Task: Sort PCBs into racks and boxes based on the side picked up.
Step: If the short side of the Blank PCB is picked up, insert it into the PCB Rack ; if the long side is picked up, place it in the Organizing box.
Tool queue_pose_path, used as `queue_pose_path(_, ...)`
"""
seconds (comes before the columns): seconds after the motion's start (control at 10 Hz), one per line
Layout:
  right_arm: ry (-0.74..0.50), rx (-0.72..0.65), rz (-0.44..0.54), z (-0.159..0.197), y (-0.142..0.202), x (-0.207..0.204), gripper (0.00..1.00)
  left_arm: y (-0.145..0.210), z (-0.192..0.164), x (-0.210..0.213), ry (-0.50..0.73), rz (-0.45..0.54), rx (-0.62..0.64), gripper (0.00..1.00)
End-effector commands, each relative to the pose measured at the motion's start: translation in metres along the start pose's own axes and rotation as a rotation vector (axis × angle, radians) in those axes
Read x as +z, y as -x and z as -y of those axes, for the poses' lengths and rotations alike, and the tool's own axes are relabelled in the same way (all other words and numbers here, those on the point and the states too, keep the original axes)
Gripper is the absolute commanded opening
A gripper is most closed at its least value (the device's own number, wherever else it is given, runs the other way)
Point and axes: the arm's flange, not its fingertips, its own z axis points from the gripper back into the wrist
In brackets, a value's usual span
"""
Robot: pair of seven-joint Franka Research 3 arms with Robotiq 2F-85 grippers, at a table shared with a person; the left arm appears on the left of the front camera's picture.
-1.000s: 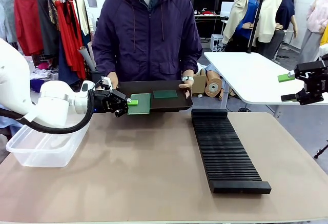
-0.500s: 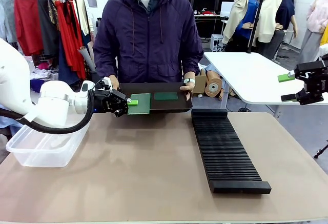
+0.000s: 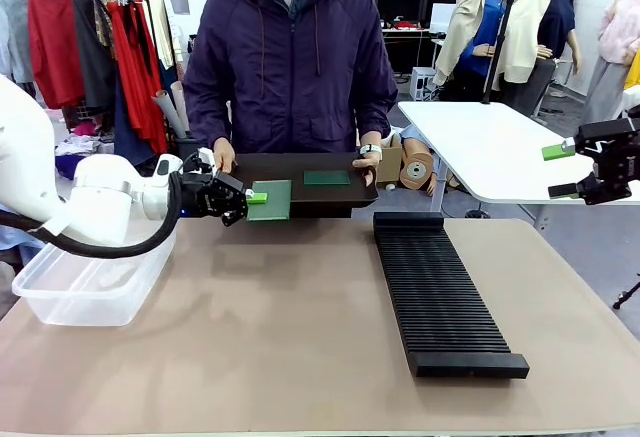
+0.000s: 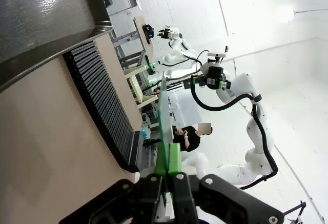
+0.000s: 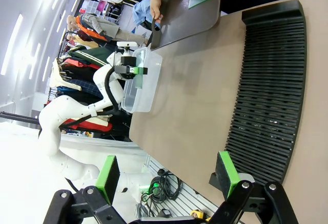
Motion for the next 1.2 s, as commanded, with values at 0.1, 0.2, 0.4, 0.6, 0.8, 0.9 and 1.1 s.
queue_pose_path(0.1, -0.01, -0.004, 0.005, -0.002, -0.001, 0.0, 1.0, 0.012, 0.067, 0.032, -0.134, -0.043, 0.104, 0.0)
queue_pose_path(0.2, -0.01, -0.004, 0.005, -0.002, -0.001, 0.0, 1.0, 0.016, 0.089, 0.048, -0.209, -0.029, 0.151, 0.0)
queue_pose_path(0.4, -0.01, -0.004, 0.005, -0.002, -0.001, 0.0, 1.0, 0.022, 0.125, 0.068, -0.355, -0.049, 0.228, 0.0)
queue_pose_path(0.6, -0.01, -0.004, 0.005, -0.002, -0.001, 0.0, 1.0, 0.029, 0.161, 0.091, -0.596, -0.075, 0.286, 0.0)
queue_pose_path(0.8, -0.01, -0.004, 0.005, -0.002, -0.001, 0.0, 1.0, 0.037, 0.186, 0.107, -0.855, -0.095, 0.3, 0.0)
queue_pose_path(0.9, -0.01, -0.004, 0.005, -0.002, -0.001, 0.0, 1.0, 0.04, 0.195, 0.115, -0.963, -0.139, 0.295, 0.0)
queue_pose_path(1.1, -0.01, -0.004, 0.005, -0.002, -0.001, 0.0, 1.0, 0.042, 0.207, 0.127, -1.144, -0.156, 0.355, 0.0)
